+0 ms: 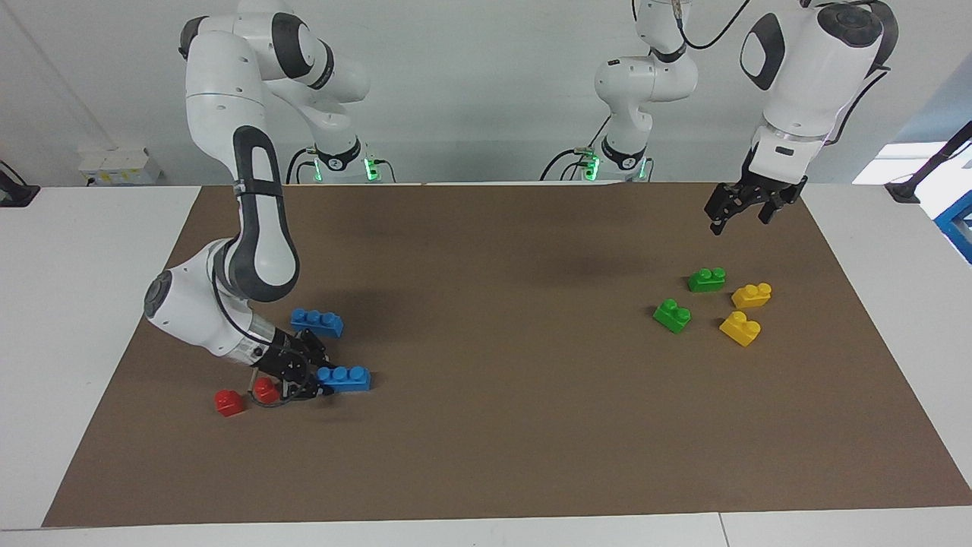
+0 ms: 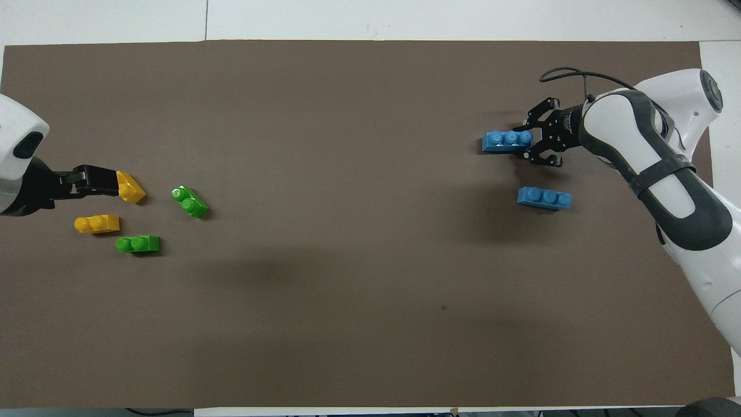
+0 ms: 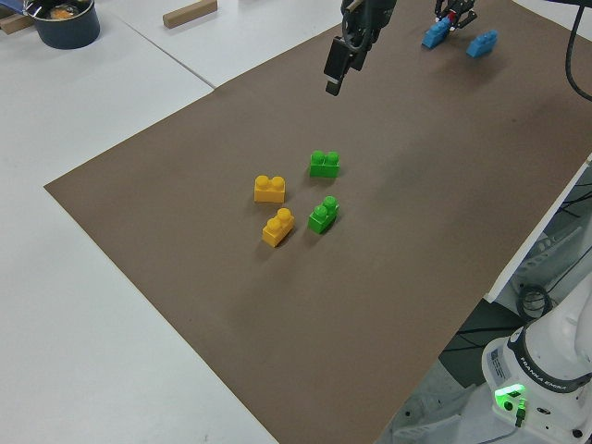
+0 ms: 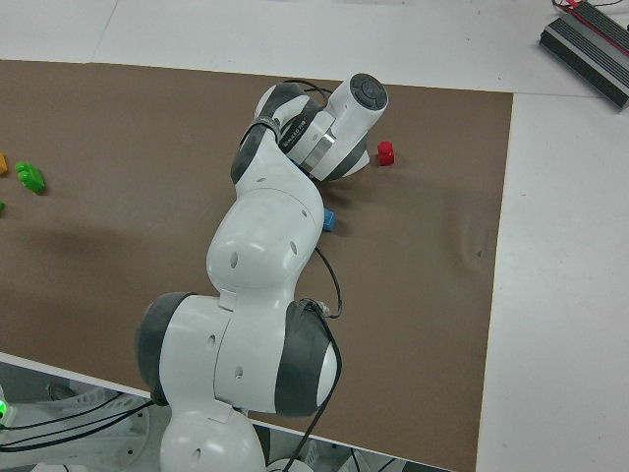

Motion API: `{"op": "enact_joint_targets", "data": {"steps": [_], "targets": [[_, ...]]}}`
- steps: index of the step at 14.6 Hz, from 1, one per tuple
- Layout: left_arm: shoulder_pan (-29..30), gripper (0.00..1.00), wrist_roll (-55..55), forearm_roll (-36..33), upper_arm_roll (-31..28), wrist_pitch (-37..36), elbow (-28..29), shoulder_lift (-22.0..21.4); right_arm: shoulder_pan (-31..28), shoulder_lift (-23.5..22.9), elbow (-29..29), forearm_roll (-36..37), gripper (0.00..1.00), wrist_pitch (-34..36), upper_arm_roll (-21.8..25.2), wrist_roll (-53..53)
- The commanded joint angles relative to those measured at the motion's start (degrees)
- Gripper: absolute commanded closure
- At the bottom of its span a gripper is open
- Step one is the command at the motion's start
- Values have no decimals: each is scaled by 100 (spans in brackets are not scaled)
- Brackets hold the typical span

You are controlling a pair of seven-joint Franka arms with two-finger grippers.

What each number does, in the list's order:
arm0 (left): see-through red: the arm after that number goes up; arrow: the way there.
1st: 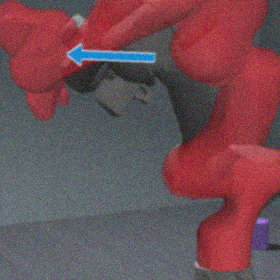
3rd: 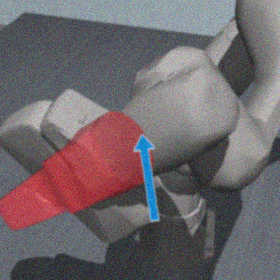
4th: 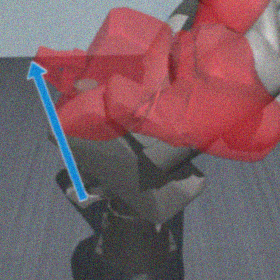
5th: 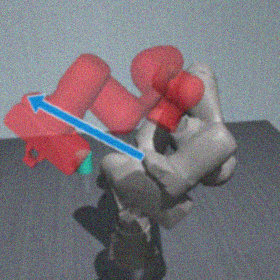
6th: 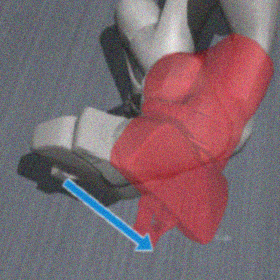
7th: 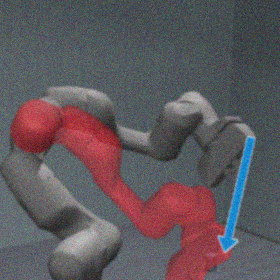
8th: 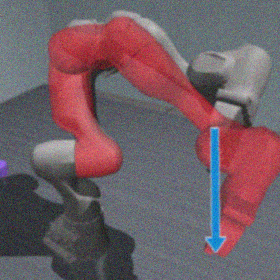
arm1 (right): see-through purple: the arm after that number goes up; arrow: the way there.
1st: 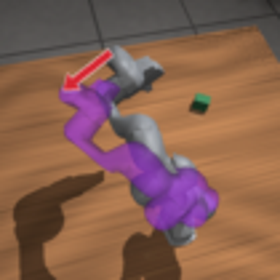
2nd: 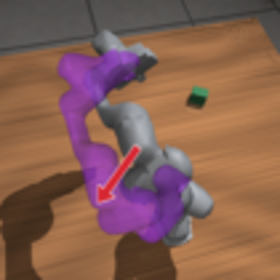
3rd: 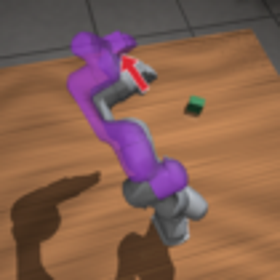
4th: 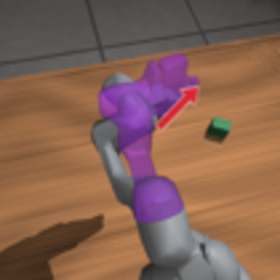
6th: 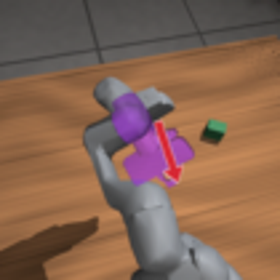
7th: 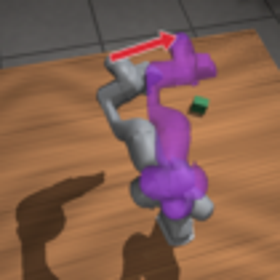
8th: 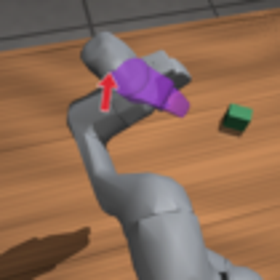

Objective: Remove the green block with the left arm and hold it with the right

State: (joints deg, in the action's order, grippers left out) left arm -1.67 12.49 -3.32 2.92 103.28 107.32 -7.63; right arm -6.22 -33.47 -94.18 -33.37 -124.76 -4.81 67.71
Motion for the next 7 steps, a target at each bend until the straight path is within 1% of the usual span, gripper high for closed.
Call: {"op": "enact_joint_targets", "data": {"steps": [1, 3, 4, 7], "targets": [[88, 0, -168, 60, 42, -203, 52, -90, -2, 270, -74, -11, 6, 179, -29, 85], [62, 0, -395, 60, 51, -326, -27, -81, -10, 471, -47, 23, 6, 434, -12, 102], [10, 0, -631, 60, 51, -370, -44, -81, -10, 629, -56, 24, 6, 591, -12, 111], [0, 0, -687, 130, 60, -546, -237, -37, -80, 1192, -56, 41, 5, 1180, 6, 120]]}}
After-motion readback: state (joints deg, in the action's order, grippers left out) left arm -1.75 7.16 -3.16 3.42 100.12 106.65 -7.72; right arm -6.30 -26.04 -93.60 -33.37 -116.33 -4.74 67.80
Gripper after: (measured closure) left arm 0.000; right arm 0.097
